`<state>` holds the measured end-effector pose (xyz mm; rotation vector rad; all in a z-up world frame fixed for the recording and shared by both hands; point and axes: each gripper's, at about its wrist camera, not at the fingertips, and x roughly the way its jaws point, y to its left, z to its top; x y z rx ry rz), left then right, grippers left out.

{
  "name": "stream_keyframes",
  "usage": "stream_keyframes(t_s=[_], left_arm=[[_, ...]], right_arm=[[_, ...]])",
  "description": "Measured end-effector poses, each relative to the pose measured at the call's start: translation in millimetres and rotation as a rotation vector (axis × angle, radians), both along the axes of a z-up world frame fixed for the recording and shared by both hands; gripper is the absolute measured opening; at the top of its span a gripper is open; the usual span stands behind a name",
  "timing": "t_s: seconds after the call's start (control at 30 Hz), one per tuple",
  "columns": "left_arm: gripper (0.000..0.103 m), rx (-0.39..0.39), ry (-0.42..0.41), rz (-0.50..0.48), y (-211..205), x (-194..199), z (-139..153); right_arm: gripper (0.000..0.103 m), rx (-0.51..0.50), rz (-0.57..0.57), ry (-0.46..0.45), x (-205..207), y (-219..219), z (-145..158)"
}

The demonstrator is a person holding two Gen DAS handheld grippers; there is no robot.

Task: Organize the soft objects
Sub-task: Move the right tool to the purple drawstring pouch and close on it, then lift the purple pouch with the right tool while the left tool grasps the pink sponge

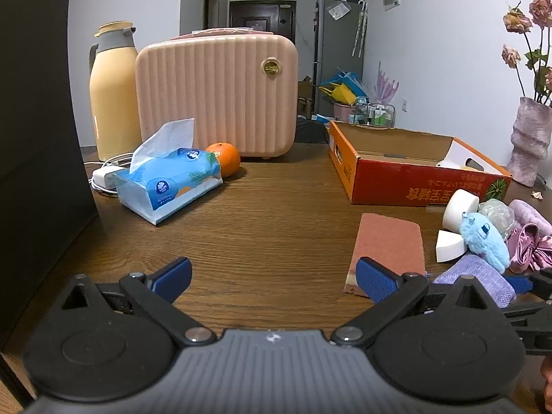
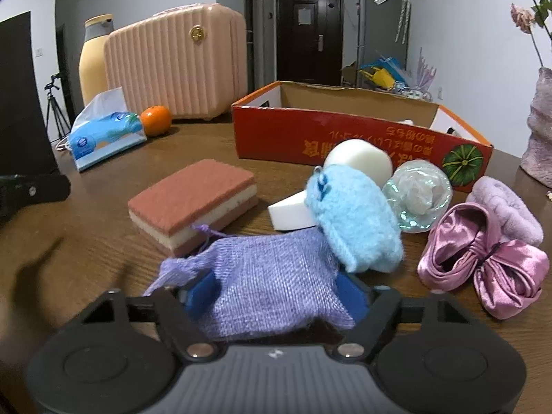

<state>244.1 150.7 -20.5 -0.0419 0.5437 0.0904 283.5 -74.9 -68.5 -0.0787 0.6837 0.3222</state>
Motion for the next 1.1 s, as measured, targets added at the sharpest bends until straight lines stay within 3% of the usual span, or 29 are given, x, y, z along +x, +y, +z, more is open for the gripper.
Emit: stream_keyframes(t_s=[0.13, 0.33, 1.1], left_arm=[[0.103, 0.0, -0.003, 0.009, 0.8, -0.3, -0.1], [0.103, 0.001, -0.005, 0.029, 2.9, 1.4, -1.2], [0.103, -0.046, -0.022, 0.065, -18.9, -10.7, 7.0]], right_arm=[[0.051, -0.003, 0.035, -0.009, -4.1, 3.3, 0.2], [0.044, 0.013, 0.049, -0.02, -7.8, 2.6, 3.0], [0.04, 0.164, 0.067, -0.217, -33.6, -27.4, 51.2]])
